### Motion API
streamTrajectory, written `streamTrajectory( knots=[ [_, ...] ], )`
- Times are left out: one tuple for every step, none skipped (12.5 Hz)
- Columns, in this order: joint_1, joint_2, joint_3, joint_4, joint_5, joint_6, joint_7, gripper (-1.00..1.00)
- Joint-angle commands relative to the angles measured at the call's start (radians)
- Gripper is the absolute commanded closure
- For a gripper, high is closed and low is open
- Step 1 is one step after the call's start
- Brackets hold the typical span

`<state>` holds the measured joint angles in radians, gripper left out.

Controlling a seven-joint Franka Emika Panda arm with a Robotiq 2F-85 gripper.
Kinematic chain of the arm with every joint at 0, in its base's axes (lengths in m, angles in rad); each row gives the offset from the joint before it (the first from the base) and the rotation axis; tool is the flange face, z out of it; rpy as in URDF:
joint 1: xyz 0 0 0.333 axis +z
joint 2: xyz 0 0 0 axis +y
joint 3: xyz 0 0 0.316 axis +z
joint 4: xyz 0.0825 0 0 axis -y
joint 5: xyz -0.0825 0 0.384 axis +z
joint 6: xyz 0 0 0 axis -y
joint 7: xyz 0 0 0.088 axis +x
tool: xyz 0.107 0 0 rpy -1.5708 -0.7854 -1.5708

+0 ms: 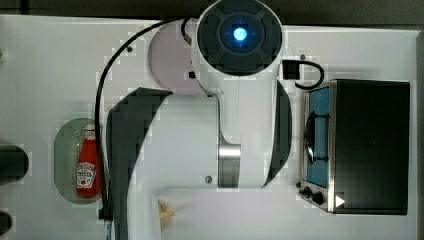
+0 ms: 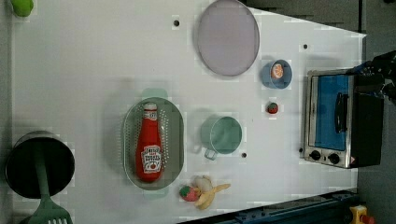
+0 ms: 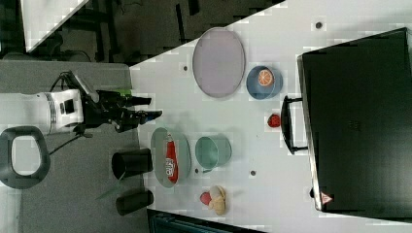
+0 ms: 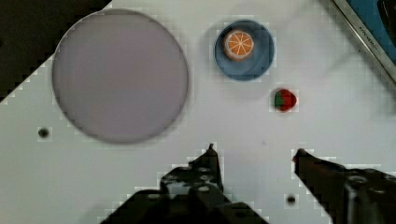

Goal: Pick ketchup from strainer and place it on the table

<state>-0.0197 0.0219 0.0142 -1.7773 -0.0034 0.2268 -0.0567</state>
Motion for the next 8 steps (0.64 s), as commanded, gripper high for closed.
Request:
streamTrajectory(
  knots=[
    [-0.097,-0.242,0.028,-0.120,0.038,-0.127,-0.023,-0.59],
    [-0.093,-0.241,0.035,-0.120,0.039,-0.127,-0.023,-0.81],
    [-0.086,-0.240,0.048,-0.121,0.041,-0.127,-0.023,-0.99],
    [-0.073,-0.237,0.071,-0.120,0.042,-0.125,-0.023,-1.00],
    [-0.059,-0.232,0.098,-0.121,0.042,-0.125,-0.023,-1.00],
    [-0.045,-0.227,0.131,-0.121,0.042,-0.121,-0.023,-1.00],
    [-0.031,-0.219,0.170,-0.121,0.042,-0.118,-0.023,-1.00],
    [-0.018,-0.209,0.210,-0.121,0.042,-0.116,-0.023,-1.00]
  ],
)
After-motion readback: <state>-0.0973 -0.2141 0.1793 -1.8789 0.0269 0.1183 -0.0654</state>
